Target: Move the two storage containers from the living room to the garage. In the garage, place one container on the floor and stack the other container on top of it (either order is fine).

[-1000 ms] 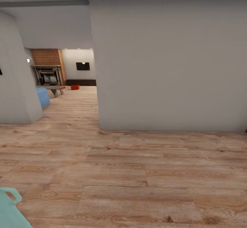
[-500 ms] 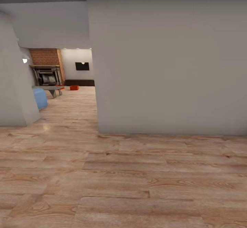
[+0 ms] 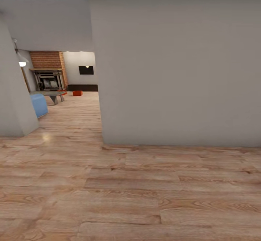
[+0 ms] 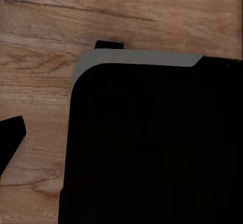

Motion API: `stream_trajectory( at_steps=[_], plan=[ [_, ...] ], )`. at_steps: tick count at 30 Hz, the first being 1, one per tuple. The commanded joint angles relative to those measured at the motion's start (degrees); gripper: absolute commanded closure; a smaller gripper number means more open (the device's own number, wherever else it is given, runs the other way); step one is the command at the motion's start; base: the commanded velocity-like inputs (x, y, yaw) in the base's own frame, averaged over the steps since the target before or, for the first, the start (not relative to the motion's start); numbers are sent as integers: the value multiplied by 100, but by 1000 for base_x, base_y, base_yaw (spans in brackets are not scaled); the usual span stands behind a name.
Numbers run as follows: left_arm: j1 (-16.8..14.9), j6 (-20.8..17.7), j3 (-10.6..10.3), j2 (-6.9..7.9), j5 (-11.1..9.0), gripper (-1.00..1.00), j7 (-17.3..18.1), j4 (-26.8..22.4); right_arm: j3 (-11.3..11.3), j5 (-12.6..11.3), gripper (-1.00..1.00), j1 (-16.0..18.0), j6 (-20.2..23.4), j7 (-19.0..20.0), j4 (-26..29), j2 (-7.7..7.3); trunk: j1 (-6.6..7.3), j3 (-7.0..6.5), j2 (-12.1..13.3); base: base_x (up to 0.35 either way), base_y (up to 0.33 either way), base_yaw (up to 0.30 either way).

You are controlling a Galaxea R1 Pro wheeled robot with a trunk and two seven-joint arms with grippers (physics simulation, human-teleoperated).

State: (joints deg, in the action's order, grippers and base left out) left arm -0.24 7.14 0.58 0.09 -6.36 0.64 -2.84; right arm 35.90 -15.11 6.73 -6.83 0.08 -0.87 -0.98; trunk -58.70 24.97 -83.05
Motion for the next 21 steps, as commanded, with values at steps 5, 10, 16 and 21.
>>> stream_trajectory(
  at_steps=[5,10,16,21],
  plan=[
    [-2,8,0,6,-49,-100,7,2,49,-53,-100,4,-25,1,-9,1,-3,6,-3,323,0,0],
    [-2,6,3,4,-49,-100,7,2,49,-53,-100,4,-27,1,-9,1,-3,6,-3,323,0,0],
    [-2,15,3,1,-49,-100,7,2,45,-53,-100,4,-28,1,-9,1,-3,6,-3,323,0,0],
    [-2,16,2,4,-49,-100,7,2,19,-80,-100,4,-29,1,-9,1,-3,6,-3,323,0,0]
  ],
)
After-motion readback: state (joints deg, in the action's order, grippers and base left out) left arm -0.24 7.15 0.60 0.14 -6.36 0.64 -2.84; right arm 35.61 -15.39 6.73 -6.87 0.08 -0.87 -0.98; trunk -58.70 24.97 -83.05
